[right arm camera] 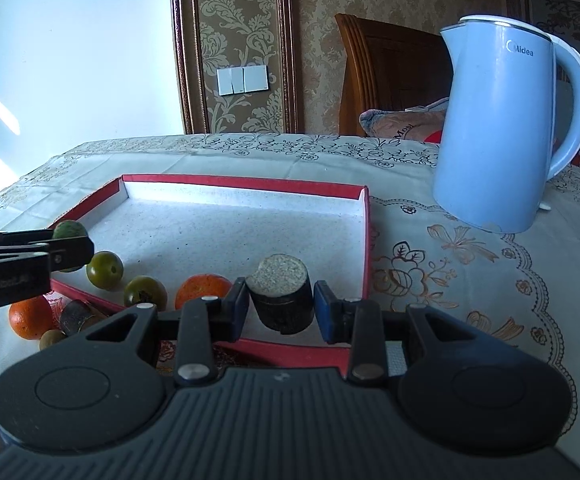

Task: Organize fruits
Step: 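Carry both slices over the tray and open both tools to release them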

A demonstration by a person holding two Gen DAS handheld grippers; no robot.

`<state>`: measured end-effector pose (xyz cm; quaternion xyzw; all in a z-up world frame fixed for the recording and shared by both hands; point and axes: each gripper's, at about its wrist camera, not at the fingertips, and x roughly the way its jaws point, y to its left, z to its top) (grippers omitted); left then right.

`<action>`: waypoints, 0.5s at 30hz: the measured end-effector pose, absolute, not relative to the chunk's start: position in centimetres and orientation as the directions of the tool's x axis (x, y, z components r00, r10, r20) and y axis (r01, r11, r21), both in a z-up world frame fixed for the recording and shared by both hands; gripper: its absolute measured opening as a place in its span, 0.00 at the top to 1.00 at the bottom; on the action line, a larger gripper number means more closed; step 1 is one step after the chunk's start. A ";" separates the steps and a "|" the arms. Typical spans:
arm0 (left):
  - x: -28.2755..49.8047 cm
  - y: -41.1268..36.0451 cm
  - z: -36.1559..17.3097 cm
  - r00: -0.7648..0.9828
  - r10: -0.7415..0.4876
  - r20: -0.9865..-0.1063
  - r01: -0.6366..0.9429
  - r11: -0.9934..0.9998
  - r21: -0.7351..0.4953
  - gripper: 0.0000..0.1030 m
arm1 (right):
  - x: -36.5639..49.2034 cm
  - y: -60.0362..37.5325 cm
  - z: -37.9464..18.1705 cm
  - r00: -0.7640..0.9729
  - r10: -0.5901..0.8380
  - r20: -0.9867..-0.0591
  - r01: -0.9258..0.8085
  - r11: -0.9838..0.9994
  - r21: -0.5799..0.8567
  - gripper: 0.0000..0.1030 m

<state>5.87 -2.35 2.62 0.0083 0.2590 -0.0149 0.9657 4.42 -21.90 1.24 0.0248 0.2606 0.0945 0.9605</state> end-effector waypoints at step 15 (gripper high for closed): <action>9.2 -3.3 -0.4 0.807 -0.018 -0.590 0.053 0.998 0.042 0.62 | 5.2 -21.8 0.3 0.819 0.220 -0.530 -0.183 0.975 0.123 0.68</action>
